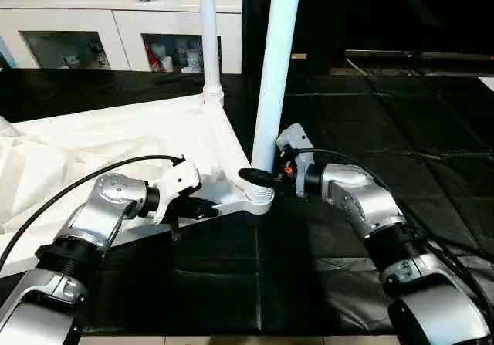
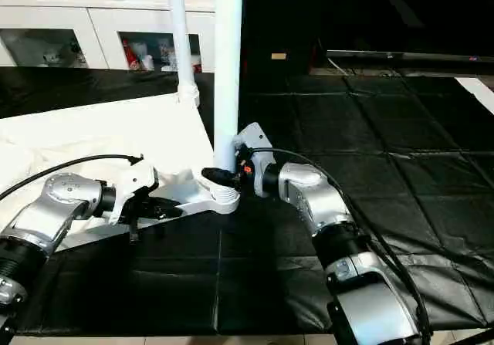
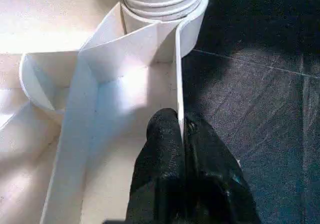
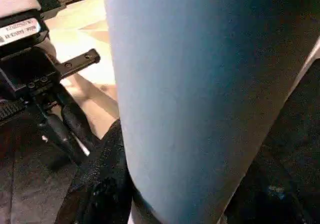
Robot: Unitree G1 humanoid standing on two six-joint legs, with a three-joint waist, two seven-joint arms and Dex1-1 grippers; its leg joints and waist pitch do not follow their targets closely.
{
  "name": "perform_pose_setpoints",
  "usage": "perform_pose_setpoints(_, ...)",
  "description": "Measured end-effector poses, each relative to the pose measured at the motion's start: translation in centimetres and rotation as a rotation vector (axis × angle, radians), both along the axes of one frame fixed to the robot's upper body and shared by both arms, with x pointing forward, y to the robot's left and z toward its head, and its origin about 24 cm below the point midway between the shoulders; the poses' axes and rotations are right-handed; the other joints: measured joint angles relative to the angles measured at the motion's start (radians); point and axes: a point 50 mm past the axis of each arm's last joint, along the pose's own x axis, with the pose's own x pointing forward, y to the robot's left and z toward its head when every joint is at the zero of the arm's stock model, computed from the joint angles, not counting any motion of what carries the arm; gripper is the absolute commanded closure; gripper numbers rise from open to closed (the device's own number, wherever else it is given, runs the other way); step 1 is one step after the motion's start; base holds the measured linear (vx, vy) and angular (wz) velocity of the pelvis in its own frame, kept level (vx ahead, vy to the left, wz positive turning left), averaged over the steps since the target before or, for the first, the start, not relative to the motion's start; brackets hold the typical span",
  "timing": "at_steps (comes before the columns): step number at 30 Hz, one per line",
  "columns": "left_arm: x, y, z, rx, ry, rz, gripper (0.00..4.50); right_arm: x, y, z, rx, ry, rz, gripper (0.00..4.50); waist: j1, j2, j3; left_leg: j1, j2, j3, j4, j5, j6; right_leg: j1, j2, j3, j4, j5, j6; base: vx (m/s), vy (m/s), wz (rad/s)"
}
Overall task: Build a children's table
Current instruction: Insert table leg to table base
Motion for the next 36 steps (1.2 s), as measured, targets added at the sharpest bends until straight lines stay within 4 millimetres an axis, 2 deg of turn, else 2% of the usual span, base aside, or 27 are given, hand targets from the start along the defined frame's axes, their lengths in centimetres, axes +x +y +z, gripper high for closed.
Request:
perform_pose_setpoints(9, 0.0, 0.0, 0.0, 0.004, 0.000, -0.001, 4.50, 0.2, -0.3, -0.5, 0.040, 0.039, -0.030, 2.58, 0.003, 0.000, 0.000, 0.001, 0.000, 0.000, 0.000, 0.000, 0.000, 0.001, 0.000, 0.000, 0.000, 0.000, 0.000, 0.000, 0.000, 0.00)
perform_pose_setpoints(15, 0.0, -0.3, 0.0, -0.009, 0.004, -0.002, 4.50, 0.2, -1.2, -1.3, 0.154, 0.097, -0.098, 2.58, 0.013, 0.001, 0.000, 0.002, 0.001, 0.000, 0.000, 0.000, 0.000, 0.000, 0.000, -0.001, -0.001, 0.000, -0.001, 0.000, 0.000, 0.00)
perform_pose_setpoints(23, 0.2, -0.6, -0.1, -0.021, 0.012, 0.007, 4.50, -1.2, -2.6, -2.9, 0.281, 0.106, -0.176, 2.58, 0.026, 0.008, -0.001, 0.002, 0.001, 0.000, -0.001, 0.000, 0.000, 0.001, 0.000, -0.001, -0.002, -0.001, -0.001, 0.000, 0.000, 0.00)
perform_pose_setpoints(27, 0.3, -0.6, -0.3, -0.025, 0.025, 0.010, 4.50, -2.1, -3.1, -3.7, 0.336, 0.093, -0.216, 2.58, 0.028, 0.017, -0.001, 0.002, 0.001, 0.000, -0.001, 0.000, 0.000, 0.002, 0.000, -0.001, -0.002, -0.001, -0.001, 0.000, 0.000, 0.00)
perform_pose_setpoints(31, 0.5, -0.8, -0.3, -0.030, 0.030, 0.011, 4.50, -3.0, -3.1, -4.2, 0.358, 0.025, -0.260, 2.58, 0.037, 0.024, 0.000, 0.003, 0.001, 0.000, -0.002, 0.000, 0.000, 0.001, 0.000, -0.002, -0.002, -0.001, -0.001, 0.000, 0.000, 0.00)
perform_pose_setpoints(36, 0.4, -1.1, -0.5, -0.038, 0.038, 0.003, 4.50, -3.5, -3.4, -3.9, 0.261, -0.061, -0.208, 2.58, 0.042, 0.038, -0.001, 0.002, 0.001, 0.000, -0.002, 0.000, 0.000, 0.002, 0.000, -0.002, -0.004, -0.001, -0.001, 0.000, 0.000, 0.00)
